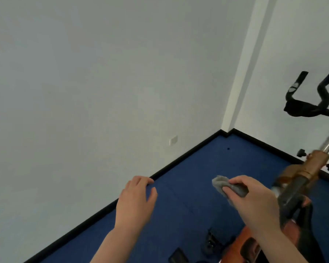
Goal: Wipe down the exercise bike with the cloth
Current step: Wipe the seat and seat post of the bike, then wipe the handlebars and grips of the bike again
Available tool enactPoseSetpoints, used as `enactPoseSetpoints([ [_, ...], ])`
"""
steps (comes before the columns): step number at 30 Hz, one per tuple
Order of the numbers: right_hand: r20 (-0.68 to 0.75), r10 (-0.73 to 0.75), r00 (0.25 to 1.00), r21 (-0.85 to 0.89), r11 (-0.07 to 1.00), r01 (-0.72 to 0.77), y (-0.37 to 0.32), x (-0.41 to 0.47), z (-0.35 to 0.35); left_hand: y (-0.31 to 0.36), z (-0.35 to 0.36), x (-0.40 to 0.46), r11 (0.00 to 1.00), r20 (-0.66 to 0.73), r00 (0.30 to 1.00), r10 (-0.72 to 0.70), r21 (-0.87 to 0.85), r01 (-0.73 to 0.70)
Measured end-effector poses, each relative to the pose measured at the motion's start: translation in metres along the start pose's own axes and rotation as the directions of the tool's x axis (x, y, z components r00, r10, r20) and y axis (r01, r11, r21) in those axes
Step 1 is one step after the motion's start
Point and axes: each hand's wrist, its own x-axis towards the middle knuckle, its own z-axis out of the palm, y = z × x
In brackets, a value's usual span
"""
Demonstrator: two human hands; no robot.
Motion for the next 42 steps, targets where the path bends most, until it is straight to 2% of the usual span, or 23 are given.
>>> enactPoseSetpoints([
  [7, -0.104, 0.104, 0.989, -0.018, 0.994, -0.106, 0.006, 0.074, 0.024, 0.023, 0.02, 0.124, 0.987, 0.029, 0.988, 0.153, -0.059, -0.151],
  [11, -0.112, 0.16, 0.981, -0.069, 0.983, -0.169, 0.006, 0.109, 0.041, 0.025, 0.045, 0.179, 0.973, 0.095, 0.972, 0.212, -0.107, -0.202],
  [14, -0.177, 0.226, 0.958, -0.093, 0.965, -0.245, 0.01, 0.144, 0.056, 0.034, 0.072, 0.235, 0.949, 0.133, 0.947, 0.292, -0.163, -0.27],
  [18, -0.315, 0.326, 0.892, -0.109, 0.921, -0.375, 0.015, 0.186, 0.073, 0.047, 0.108, 0.313, 0.884, 0.225, 0.862, 0.454, -0.239, -0.403],
  [23, -0.451, 0.416, 0.789, -0.098, 0.856, -0.507, 0.009, 0.232, 0.09, 0.073, 0.142, 0.407, 0.81, 0.247, 0.779, 0.577, -0.298, -0.505],
  [29, -0.561, 0.472, 0.681, -0.125, 0.764, -0.633, 0.019, 0.247, 0.085, 0.121, 0.189, 0.436, 0.681, 0.296, 0.626, 0.722, -0.461, -0.569],
  [34, -0.64, 0.507, 0.578, -0.093, 0.695, -0.713, 0.054, 0.27, 0.071, 0.164, 0.236, 0.45, 0.603, 0.337, 0.503, 0.796, -0.516, -0.608],
  [42, -0.675, 0.507, 0.536, -0.015, 0.717, -0.697, 0.148, 0.338, 0.046, 0.28, 0.321, 0.491, 0.53, 0.334, 0.412, 0.848, -0.538, -0.656],
])
